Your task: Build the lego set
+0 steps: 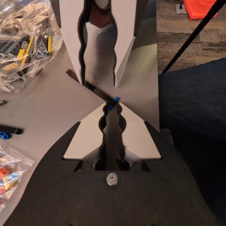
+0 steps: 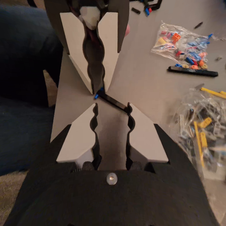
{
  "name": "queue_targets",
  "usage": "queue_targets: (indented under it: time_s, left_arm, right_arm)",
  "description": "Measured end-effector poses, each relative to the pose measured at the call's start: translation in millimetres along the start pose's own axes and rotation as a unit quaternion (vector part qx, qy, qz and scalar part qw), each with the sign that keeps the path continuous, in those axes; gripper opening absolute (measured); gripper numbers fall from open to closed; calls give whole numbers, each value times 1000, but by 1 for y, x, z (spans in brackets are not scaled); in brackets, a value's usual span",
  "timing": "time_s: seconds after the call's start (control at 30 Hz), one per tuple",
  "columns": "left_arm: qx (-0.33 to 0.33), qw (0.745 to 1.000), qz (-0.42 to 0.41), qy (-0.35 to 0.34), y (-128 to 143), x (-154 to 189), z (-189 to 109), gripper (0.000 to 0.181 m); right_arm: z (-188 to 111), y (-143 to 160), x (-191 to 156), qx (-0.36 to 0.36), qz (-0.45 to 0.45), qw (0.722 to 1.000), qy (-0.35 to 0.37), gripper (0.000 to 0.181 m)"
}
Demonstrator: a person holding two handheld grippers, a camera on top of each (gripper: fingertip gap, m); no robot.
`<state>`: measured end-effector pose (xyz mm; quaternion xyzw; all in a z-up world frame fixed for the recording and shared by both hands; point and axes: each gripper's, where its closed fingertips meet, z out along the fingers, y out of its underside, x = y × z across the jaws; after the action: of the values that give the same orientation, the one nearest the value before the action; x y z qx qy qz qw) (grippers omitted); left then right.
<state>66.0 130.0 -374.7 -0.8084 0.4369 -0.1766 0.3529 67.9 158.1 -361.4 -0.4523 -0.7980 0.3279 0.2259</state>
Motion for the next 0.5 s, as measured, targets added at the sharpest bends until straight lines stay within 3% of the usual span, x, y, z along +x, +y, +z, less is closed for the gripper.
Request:
queue_targets:
  time_s: [0.13,0.27,0.33,0.4,0.5]
  left_arm:
    - [0,999,15,32,3,1,-4,9]
    - [1,998,19,51,8,3,-9,9]
    - [1,999,25,46,10,3,-11,8]
    - [-1,998,29,52,12,6,-12,7]
    - [-12,997,39,68,14,6,-14,7]
  right_arm:
    - [12,-4,2,-3,-12,998,-59,28]
    - [15,-7,5,-5,-7,997,-74,2]
    - [16,-8,2,-14,-11,997,-76,11]
    - [18,-10,0,-27,-27,997,-67,37]
    - [27,-8,-1,-49,-54,994,-78,27]
